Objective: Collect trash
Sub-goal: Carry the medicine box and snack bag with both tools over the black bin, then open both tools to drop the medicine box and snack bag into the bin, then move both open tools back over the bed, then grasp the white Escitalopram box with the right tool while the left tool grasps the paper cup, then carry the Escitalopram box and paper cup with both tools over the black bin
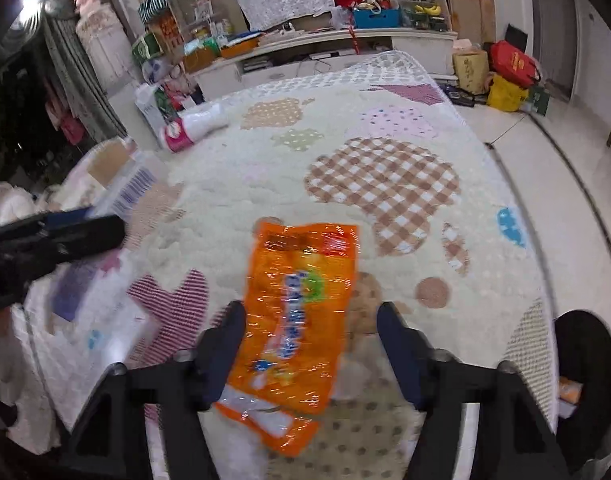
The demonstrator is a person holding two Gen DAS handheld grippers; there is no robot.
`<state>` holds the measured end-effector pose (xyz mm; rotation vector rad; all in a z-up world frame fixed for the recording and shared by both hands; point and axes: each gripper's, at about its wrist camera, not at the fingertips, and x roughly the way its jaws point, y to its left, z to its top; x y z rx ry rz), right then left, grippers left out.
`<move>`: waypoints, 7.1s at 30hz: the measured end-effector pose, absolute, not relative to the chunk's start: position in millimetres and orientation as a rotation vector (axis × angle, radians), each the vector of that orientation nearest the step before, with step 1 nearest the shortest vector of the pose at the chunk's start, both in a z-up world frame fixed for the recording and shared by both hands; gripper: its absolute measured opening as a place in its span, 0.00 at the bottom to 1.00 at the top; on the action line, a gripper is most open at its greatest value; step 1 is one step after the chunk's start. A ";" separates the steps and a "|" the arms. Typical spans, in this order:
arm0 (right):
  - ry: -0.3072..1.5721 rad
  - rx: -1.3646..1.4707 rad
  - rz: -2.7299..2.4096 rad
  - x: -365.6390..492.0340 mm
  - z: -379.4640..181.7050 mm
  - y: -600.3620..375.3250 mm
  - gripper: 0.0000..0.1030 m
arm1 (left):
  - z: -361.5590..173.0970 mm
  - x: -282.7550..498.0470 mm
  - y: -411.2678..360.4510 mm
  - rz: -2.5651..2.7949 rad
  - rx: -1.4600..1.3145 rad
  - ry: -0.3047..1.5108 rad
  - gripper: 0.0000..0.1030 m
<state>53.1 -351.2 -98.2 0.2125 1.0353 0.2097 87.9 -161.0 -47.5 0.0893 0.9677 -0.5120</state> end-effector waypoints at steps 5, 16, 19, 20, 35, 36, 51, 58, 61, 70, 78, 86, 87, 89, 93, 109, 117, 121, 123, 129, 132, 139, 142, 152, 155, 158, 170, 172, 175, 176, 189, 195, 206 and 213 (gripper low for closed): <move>1.057 0.165 0.193 58.1 -105.1 -324.6 0.65 | -50.3 91.1 -150.8 -0.492 0.078 0.975 0.43; 1.093 0.111 0.152 68.1 -112.1 -314.8 0.74 | -54.6 92.3 -146.6 -0.493 0.063 0.984 0.43; 1.073 0.018 0.142 64.9 -115.3 -305.6 0.74 | -55.6 91.9 -147.9 -0.496 0.069 0.984 0.43; 1.066 -0.012 0.136 63.6 -116.4 -302.2 0.70 | -55.7 92.0 -148.5 -0.495 0.070 0.985 0.43; 1.005 0.110 0.123 41.4 -91.7 -363.4 0.42 | -46.6 83.7 -194.6 -0.581 0.091 0.984 0.43; 1.000 0.115 0.110 38.9 -90.0 -369.8 0.42 | -45.6 82.7 -200.5 -0.591 0.096 0.982 0.43; 0.947 0.138 -0.106 -7.9 -66.4 -476.0 0.42 | -34.8 55.4 -312.6 -0.764 0.156 0.974 0.43; 0.955 0.179 -0.202 -33.2 -71.5 -527.6 0.42 | -39.8 42.7 -371.0 -0.843 0.180 0.986 0.43; 0.963 0.209 -0.237 -40.3 -77.1 -547.5 0.42 | -41.1 39.3 -391.7 -0.869 0.187 0.990 0.43; 0.948 0.311 -0.336 -55.0 -88.8 -596.4 0.64 | -60.9 43.0 -433.2 -0.969 0.090 1.073 0.44; 0.951 0.363 -0.371 -63.3 -90.8 -613.0 0.69 | -65.6 41.6 -443.0 -1.018 0.051 1.107 0.60; 0.946 0.353 -0.329 -58.8 -87.2 -597.9 0.69 | -59.4 42.0 -416.2 -0.934 0.097 1.080 0.60; 0.945 0.351 -0.320 -57.4 -86.4 -593.0 0.69 | -58.5 41.5 -410.9 -0.919 0.104 1.070 0.60; 0.944 0.347 -0.299 -53.7 -84.6 -584.1 0.69 | -55.6 42.5 -399.5 -0.887 0.115 1.049 0.60; 0.946 0.324 -0.252 -42.7 -80.5 -560.2 0.69 | -52.1 46.8 -376.8 -0.816 0.140 1.017 0.60; 0.963 0.281 0.009 11.1 -68.9 -440.2 0.69 | -40.3 77.7 -241.2 -0.576 0.075 0.986 0.60; 1.005 0.219 0.177 27.8 -72.2 -356.6 0.70 | -30.2 84.8 -154.6 -0.485 0.033 1.000 0.60; 1.038 0.201 0.261 32.7 -76.9 -317.3 0.70 | -28.6 92.6 -100.6 -0.407 0.006 1.003 0.60; 1.053 0.193 0.297 33.8 -79.1 -300.0 0.70 | -28.2 97.3 -69.7 -0.365 -0.028 1.005 0.60; 1.103 0.171 0.413 38.0 -90.2 -242.0 0.73 | -32.4 110.3 -3.6 -0.262 -0.114 0.993 0.60; 1.137 0.138 0.439 41.8 -102.0 -217.9 0.74 | -38.5 119.8 16.0 -0.237 -0.165 0.983 0.60; 1.106 0.004 0.443 45.1 -109.9 -195.7 0.48 | -39.8 148.1 37.5 -0.221 -0.254 0.928 0.60; 1.102 0.019 0.440 50.8 -108.7 -204.0 0.46 | -38.2 158.3 39.3 -0.213 -0.260 0.908 0.60; 1.112 0.068 0.449 59.2 -112.6 -214.6 0.46 | -67.1 164.9 18.5 -0.192 -0.139 0.789 0.66; 1.115 0.075 0.455 61.1 -113.6 -213.8 0.46 | -77.2 173.7 17.4 -0.183 -0.117 0.743 0.66; 1.115 0.088 0.460 62.5 -114.2 -216.1 0.46 | -86.3 187.8 22.9 -0.185 -0.159 0.738 0.67; 1.115 0.080 0.468 67.8 -114.5 -213.1 0.46 | -99.4 219.3 29.7 -0.215 -0.276 0.782 0.68; 1.113 0.082 0.468 67.7 -113.6 -213.3 0.46 | -94.0 213.2 25.2 -0.231 -0.264 0.797 0.66; 1.098 0.083 0.459 67.0 -109.1 -217.3 0.45 | -84.3 202.2 12.3 -0.248 -0.219 0.818 0.65; 1.089 0.088 0.454 67.0 -107.1 -220.3 0.45 | -80.1 196.6 5.2 -0.256 -0.197 0.825 0.65; 1.010 0.117 0.311 49.5 -80.2 -280.8 0.45 | -56.2 144.6 -82.8 -0.397 -0.091 0.830 0.65; 1.002 0.121 0.278 39.2 -77.5 -302.7 0.45 | -52.0 133.6 -111.8 -0.442 -0.069 0.830 0.65; 0.931 0.138 0.163 16.2 -53.6 -358.4 0.45 | -41.1 112.6 -171.3 -0.551 -0.022 0.831 0.65; 0.909 0.148 0.028 -1.0 -44.5 -417.9 0.45 | -39.2 100.4 -225.0 -0.655 -0.010 0.849 0.65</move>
